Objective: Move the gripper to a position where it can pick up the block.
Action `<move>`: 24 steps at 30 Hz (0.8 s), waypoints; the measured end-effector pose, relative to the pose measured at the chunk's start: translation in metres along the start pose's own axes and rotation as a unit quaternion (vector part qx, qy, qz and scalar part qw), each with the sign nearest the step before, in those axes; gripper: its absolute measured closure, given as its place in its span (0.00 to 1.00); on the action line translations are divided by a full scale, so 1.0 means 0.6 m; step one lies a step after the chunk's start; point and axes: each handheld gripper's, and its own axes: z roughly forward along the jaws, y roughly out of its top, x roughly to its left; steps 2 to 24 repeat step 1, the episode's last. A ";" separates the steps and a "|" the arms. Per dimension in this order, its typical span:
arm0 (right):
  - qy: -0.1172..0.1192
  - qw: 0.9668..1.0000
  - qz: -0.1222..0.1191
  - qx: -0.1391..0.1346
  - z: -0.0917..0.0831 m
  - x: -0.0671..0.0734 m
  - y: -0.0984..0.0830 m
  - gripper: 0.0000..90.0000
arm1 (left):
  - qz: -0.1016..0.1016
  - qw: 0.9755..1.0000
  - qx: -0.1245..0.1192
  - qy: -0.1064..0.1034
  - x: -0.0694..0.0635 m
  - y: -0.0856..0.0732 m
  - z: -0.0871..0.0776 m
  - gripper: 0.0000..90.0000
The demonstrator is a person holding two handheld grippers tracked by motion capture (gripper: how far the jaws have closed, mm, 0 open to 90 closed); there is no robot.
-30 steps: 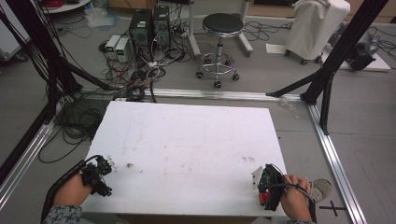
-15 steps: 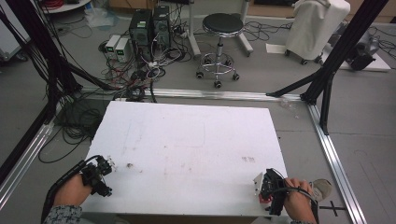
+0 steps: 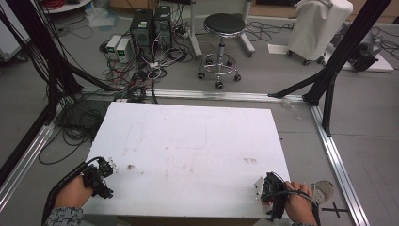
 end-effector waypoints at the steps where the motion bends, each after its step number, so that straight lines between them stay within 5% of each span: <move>1: -0.001 1.000 0.000 0.002 0.000 0.000 0.000 0.02 | -0.001 1.000 0.000 0.000 0.000 0.000 0.000 0.25; 24: -0.001 1.000 0.000 0.002 0.000 0.000 0.000 0.02 | -0.001 1.000 0.000 0.000 0.000 0.000 0.000 0.25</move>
